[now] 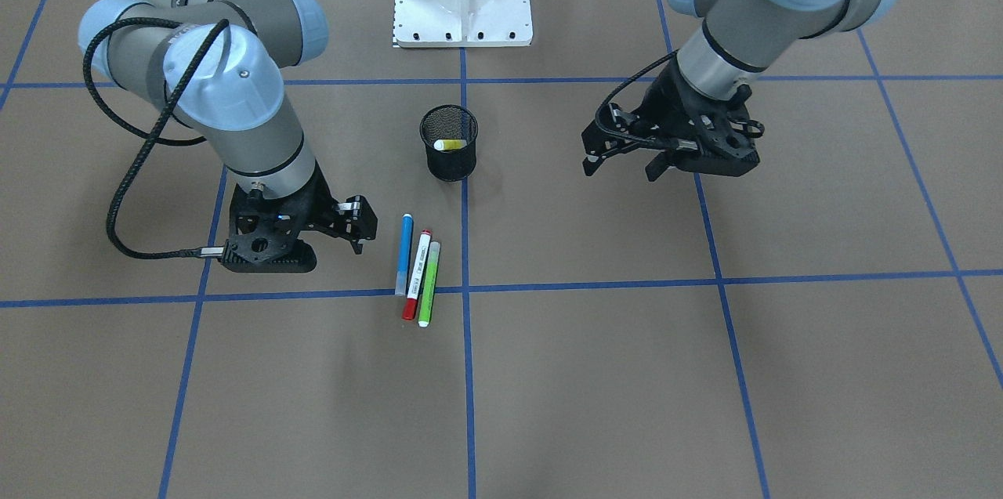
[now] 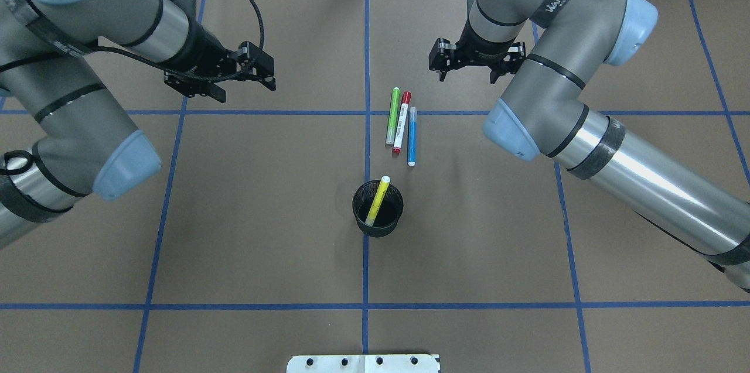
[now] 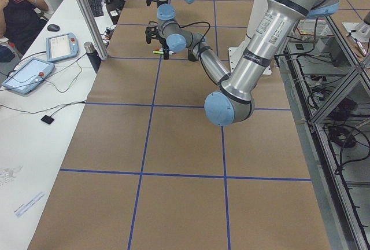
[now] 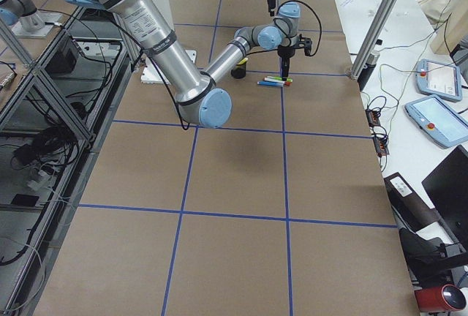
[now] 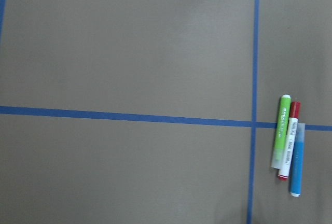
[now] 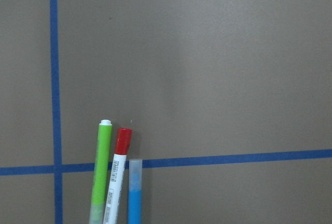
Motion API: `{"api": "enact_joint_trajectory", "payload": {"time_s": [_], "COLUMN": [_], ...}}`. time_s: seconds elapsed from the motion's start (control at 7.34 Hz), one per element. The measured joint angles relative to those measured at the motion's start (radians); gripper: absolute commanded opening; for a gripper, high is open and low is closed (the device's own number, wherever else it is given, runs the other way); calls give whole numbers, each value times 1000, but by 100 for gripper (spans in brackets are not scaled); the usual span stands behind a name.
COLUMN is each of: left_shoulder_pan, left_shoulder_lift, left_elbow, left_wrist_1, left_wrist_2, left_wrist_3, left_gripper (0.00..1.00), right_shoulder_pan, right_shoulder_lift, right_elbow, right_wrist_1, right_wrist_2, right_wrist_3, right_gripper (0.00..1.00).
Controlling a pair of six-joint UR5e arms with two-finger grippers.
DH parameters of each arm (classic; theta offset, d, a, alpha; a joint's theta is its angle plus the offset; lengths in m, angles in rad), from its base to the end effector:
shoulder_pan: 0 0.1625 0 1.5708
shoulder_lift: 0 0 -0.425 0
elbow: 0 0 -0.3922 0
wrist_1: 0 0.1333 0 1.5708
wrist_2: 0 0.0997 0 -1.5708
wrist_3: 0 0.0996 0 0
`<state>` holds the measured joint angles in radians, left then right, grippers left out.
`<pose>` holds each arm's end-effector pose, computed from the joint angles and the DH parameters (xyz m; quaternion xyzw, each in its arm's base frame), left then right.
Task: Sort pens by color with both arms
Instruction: 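Raise the right gripper away while the left gripper moves over the cup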
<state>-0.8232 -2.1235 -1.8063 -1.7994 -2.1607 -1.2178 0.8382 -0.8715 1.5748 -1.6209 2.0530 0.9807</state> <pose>0.3661 -0.5095 0.2049 0.0471 0.5284 -0.0571 0.8458 -0.4071 -0.5828 0.2436 0.0332 -0.3835 0.0378 0.9222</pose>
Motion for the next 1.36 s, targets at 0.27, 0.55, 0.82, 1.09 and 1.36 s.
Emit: {"api": "enact_joint_trajectory", "payload": {"time_s": [0.27, 0.55, 0.82, 1.09, 1.36], "left_shoulder_pan": [82, 174, 246, 317, 378], "left_shoulder_lift": [-41, -76, -109, -124, -167], "left_elbow": [-4, -10, -8, -4, 12], "left_wrist_1": [1, 5, 12, 14, 61], "left_wrist_2": [96, 209, 267, 320, 389], "left_wrist_3": [-19, -21, -15, 1, 8], "left_gripper": [100, 99, 96, 93, 91], "right_shoulder_pan": [60, 106, 123, 125, 133], "right_shoulder_lift": [-49, -87, -106, -111, -116], "right_elbow": [12, 15, 15, 14, 11], "right_wrist_1": [5, 6, 7, 7, 7], "right_wrist_2": [41, 70, 79, 77, 76], "right_wrist_3": [-79, -143, -173, -177, -182], "right_gripper": [98, 98, 98, 98, 98]}}
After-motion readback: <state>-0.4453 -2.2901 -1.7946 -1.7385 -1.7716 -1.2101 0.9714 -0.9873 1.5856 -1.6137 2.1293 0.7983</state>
